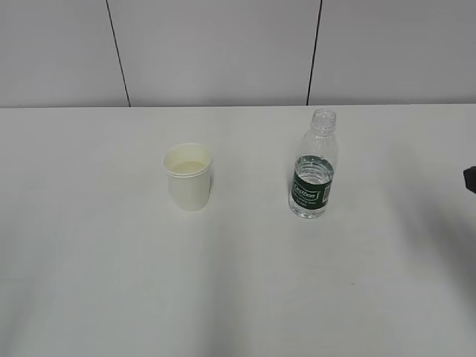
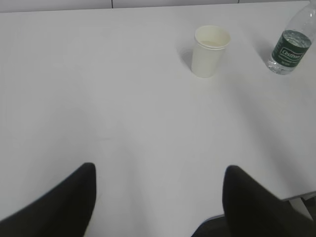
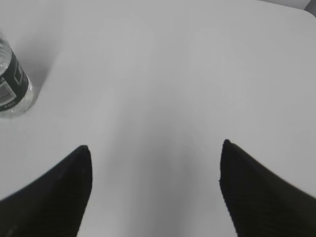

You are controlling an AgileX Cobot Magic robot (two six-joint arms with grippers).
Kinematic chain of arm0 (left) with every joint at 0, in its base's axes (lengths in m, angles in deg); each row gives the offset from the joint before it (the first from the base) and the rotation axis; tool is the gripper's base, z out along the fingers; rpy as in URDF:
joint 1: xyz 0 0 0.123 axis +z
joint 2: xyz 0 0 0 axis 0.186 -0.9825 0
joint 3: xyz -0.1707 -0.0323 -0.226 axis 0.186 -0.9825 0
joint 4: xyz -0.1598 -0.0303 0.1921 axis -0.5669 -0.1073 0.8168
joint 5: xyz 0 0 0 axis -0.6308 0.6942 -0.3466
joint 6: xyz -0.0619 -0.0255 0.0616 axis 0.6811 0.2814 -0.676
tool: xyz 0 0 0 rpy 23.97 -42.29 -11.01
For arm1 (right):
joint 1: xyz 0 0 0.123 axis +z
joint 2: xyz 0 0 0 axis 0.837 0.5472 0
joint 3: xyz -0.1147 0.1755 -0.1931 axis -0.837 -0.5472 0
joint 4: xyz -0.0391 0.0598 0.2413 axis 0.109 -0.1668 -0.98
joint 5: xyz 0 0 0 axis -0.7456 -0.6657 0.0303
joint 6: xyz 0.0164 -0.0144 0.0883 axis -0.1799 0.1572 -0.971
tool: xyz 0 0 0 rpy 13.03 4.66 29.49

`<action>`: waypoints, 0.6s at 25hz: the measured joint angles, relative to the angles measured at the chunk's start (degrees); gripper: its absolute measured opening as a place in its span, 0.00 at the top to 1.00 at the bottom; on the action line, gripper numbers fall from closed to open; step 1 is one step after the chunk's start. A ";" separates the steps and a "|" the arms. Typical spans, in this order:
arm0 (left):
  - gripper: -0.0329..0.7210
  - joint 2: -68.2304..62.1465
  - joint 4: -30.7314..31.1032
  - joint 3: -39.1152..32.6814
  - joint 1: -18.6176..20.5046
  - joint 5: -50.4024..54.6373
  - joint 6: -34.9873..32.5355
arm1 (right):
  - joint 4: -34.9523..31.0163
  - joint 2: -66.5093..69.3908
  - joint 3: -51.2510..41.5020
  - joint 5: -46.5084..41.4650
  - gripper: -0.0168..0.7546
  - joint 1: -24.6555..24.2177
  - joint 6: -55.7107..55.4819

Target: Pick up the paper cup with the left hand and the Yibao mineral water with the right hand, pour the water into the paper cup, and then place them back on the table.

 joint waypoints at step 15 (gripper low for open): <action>0.26 0.00 0.00 0.00 0.00 0.00 0.00 | -20.90 -14.53 0.00 -18.37 0.21 0.00 22.27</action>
